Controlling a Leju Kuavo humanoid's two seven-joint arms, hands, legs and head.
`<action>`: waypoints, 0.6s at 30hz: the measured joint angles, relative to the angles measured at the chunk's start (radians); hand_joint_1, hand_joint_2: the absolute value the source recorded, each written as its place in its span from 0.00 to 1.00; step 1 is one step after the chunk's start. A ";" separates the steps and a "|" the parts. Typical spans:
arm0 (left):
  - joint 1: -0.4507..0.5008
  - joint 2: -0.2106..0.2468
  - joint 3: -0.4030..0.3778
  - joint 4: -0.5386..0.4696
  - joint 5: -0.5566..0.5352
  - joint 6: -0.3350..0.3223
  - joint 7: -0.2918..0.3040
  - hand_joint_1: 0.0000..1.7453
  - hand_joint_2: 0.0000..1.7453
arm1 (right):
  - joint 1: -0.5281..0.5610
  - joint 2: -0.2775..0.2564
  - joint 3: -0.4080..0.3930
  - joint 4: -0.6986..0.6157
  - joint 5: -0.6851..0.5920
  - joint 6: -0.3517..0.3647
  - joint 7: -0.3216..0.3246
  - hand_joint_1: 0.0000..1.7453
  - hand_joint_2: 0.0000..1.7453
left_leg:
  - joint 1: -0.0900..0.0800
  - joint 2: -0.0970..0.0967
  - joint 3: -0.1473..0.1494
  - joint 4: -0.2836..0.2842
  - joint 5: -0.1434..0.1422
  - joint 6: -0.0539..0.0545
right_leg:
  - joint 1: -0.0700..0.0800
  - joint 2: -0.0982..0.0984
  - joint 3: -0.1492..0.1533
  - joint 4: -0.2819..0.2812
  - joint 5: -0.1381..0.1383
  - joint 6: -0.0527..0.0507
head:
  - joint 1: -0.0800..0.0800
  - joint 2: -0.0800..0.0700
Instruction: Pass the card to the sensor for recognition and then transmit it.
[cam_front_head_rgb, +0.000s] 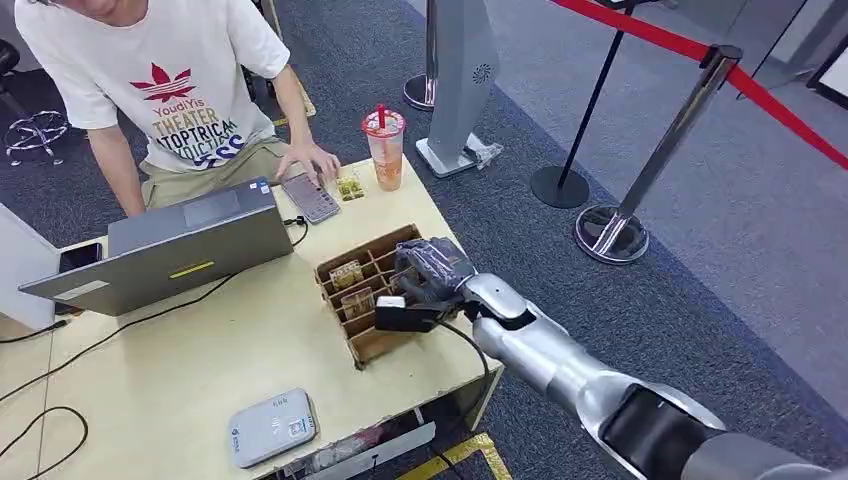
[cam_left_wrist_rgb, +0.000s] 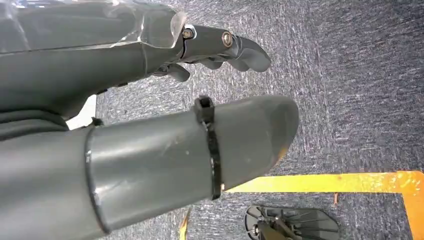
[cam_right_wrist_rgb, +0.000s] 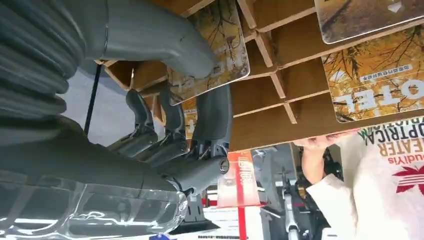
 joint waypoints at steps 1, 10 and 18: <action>0.000 0.000 0.000 0.000 0.000 0.000 0.000 0.00 0.00 | -0.004 0.000 0.000 0.003 -0.003 0.003 -0.002 0.81 1.00 | 0.000 0.000 0.000 0.000 0.000 0.000 | 0.000 0.000 0.000 0.000 0.000 0.000 | 0.000 0.000; 0.000 0.000 0.000 0.000 -0.005 0.000 0.000 0.00 0.00 | -0.034 0.000 -0.001 0.020 -0.072 0.066 -0.019 0.84 1.00 | 0.000 0.000 0.000 0.000 0.000 0.000 | 0.000 0.000 0.000 0.000 0.000 0.000 | 0.000 0.000; 0.002 0.000 0.000 0.000 -0.006 -0.001 -0.005 0.00 0.00 | -0.060 -0.006 -0.006 0.034 -0.111 0.117 -0.035 0.84 1.00 | 0.000 0.000 0.000 0.000 0.000 0.000 | 0.000 0.000 0.000 0.000 0.000 0.000 | 0.000 0.000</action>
